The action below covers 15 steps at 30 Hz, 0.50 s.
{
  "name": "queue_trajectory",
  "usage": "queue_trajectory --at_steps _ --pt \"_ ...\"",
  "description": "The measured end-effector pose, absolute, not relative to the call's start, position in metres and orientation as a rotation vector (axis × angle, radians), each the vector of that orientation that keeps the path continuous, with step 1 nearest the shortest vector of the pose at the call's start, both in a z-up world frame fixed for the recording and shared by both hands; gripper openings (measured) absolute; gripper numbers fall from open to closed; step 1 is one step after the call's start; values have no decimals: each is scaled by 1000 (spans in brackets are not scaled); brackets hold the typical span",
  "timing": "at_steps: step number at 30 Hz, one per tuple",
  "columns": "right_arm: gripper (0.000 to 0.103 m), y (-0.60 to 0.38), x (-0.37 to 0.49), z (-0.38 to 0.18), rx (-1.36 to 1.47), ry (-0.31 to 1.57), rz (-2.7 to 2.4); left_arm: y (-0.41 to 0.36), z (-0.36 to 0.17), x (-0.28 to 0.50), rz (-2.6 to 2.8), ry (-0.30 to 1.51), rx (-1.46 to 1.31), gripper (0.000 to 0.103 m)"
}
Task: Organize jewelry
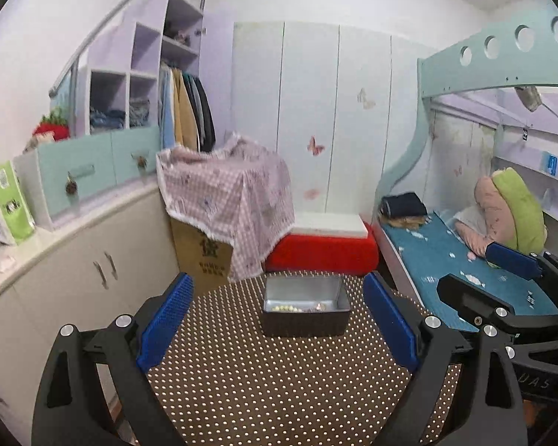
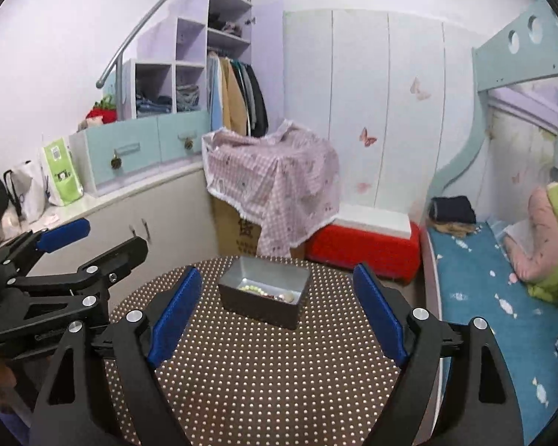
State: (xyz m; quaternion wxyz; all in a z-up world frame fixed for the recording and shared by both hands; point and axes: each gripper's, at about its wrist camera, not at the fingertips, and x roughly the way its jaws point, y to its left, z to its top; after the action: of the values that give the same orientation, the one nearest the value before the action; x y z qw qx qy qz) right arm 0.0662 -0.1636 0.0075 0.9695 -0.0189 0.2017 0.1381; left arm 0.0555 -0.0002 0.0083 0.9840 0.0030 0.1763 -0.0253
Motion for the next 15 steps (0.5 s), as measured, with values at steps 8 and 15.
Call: queue_trajectory --at_steps 8,15 --pt "84 -165 27 26 -56 302 234 -8 22 17 -24 232 43 89" --pt "85 -167 4 33 -53 241 209 -7 26 0 -43 177 26 90"
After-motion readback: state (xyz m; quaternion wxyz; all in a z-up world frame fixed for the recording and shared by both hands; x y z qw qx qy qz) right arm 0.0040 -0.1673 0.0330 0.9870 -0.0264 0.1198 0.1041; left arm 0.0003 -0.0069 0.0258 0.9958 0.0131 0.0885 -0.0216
